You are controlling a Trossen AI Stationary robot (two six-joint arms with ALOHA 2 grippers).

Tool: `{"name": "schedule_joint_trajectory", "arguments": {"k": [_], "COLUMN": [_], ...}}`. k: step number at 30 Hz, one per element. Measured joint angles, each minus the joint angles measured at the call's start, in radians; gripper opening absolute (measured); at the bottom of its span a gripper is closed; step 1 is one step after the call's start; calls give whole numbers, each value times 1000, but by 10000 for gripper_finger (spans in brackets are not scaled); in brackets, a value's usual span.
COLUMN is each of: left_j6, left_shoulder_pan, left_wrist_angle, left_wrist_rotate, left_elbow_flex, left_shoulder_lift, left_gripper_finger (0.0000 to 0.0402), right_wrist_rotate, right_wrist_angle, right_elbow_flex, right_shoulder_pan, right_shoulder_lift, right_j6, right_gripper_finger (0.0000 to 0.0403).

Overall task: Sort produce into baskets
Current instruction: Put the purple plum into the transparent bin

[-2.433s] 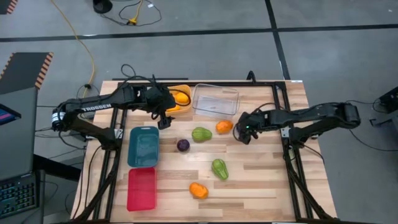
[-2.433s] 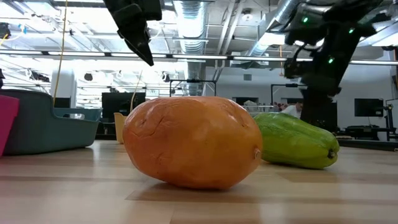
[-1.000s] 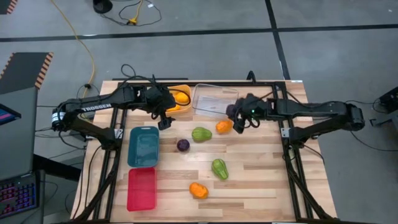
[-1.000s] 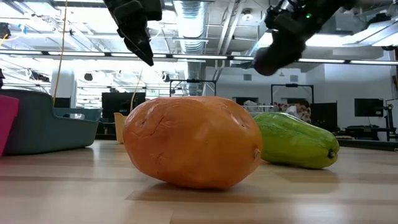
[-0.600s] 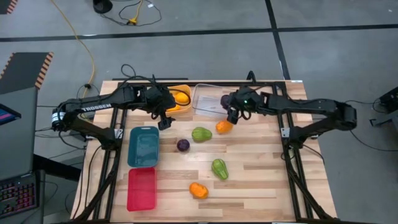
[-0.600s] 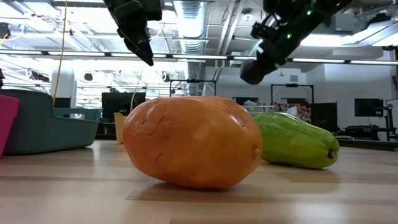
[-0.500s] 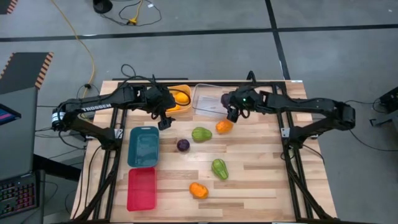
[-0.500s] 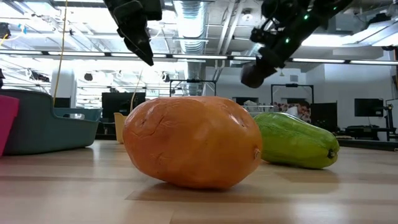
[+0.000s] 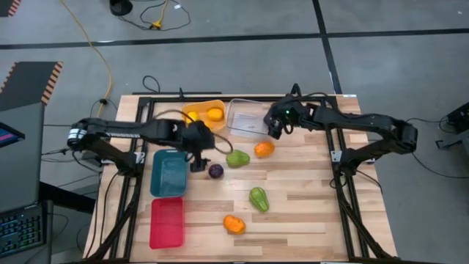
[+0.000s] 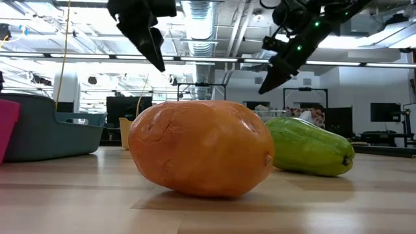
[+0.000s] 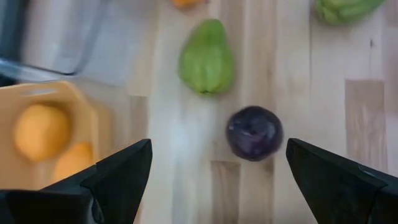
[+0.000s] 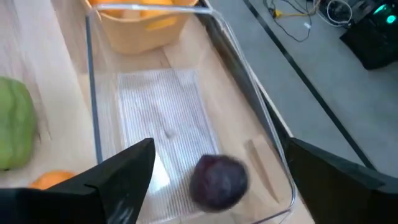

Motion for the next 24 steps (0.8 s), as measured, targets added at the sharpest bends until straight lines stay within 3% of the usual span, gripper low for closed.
{"name": "schedule_joint_trajectory", "arguments": {"k": [12,17,21,24], "left_j6": [-12,-13,-21,-28], "left_shoulder_pan": [-75,-75,-75,-76], "left_wrist_angle": [50,79,112,109], "left_wrist_rotate": [-27,-6,72,50], "left_elbow_flex": [0,0,0,0], "left_shoulder_lift": [247,311,342,349], "left_gripper_finger": [359,359,359,359], "right_wrist_rotate": [0,-1,0,0], "right_wrist_angle": [-28,-77,-116,-146], "right_elbow_flex": [96,130,158,174], "right_shoulder_pan": [58,99,132,159], "right_shoulder_lift": [-35,-35,-35,-34], "right_j6": [-2,-44,-53,-53], "right_gripper_finger": [378,378,378,378]}}
